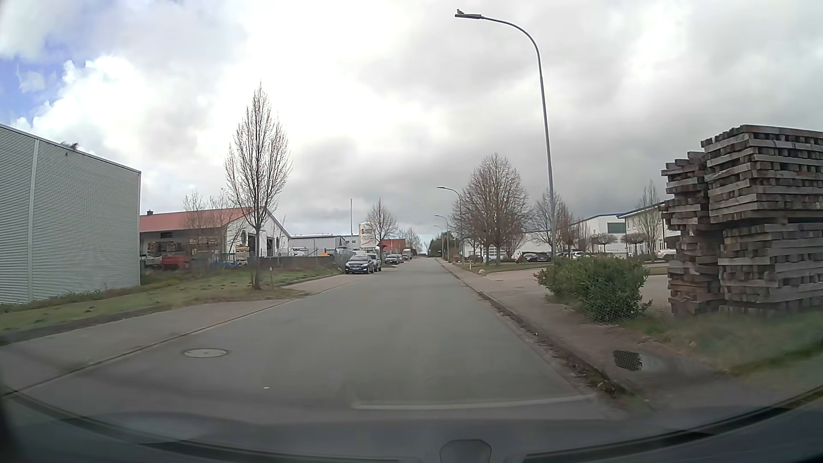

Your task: Follow the waypoints while adhering to traffic rules and regulations

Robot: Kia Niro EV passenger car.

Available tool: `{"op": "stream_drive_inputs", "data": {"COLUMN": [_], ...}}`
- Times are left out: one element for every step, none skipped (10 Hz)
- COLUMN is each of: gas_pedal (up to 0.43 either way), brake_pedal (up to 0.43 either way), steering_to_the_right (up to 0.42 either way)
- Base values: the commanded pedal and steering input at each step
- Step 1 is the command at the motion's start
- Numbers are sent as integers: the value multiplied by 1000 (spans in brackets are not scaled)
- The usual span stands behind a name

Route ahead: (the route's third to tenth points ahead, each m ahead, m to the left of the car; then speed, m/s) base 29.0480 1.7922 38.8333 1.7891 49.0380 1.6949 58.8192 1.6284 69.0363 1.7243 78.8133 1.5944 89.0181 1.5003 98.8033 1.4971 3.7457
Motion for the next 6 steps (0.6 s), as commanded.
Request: {"op": "stream_drive_inputs", "data": {"gas_pedal": [87,87,87,87,87,87], "brake_pedal": [0,0,0,0,0,0], "steering_to_the_right": [0,0,0,1,3,3]}}
